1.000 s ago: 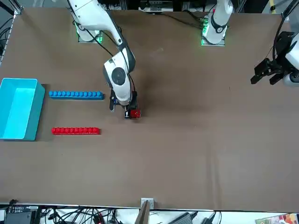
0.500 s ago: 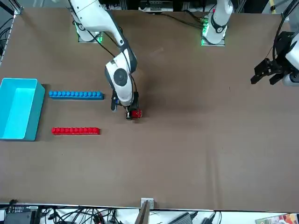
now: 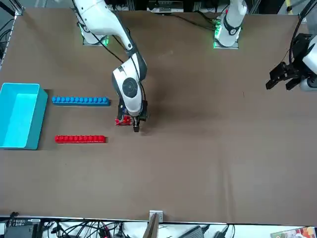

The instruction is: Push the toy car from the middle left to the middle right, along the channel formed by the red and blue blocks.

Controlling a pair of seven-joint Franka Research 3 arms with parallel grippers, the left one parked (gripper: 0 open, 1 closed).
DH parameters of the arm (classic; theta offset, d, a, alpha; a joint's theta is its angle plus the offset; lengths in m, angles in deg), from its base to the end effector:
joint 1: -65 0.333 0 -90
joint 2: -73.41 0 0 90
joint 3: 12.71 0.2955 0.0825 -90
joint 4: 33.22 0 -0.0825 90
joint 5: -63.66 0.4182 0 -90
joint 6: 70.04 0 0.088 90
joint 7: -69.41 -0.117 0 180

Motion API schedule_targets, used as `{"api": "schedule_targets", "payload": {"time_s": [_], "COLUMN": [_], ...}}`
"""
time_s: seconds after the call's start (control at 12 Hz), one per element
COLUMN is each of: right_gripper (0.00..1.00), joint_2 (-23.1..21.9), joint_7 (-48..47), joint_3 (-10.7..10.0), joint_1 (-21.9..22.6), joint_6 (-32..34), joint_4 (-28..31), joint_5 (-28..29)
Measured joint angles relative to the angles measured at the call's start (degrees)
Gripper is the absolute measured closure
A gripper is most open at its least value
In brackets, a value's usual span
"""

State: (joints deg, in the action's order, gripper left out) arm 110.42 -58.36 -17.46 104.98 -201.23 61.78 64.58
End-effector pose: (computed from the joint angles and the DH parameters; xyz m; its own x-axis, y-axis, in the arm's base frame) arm 0.5661 0.4054 0.1838 -0.0389 -0.9985 0.0374 -0.9992 0.0384 -0.0136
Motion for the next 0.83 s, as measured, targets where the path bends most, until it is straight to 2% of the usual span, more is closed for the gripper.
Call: {"api": "schedule_targets", "payload": {"time_s": [0.42, 0.83], "right_gripper": [0.00, 0.00], "joint_2": [-4.82, -11.79], "joint_7": [3.96, 18.48], "joint_3": [-0.59, -0.67], "joint_1": [-2.02, -5.33], "joint_6": [10.99, 18.00], "joint_4": [-5.01, -5.58], "joint_5": [-0.07, -0.08]}}
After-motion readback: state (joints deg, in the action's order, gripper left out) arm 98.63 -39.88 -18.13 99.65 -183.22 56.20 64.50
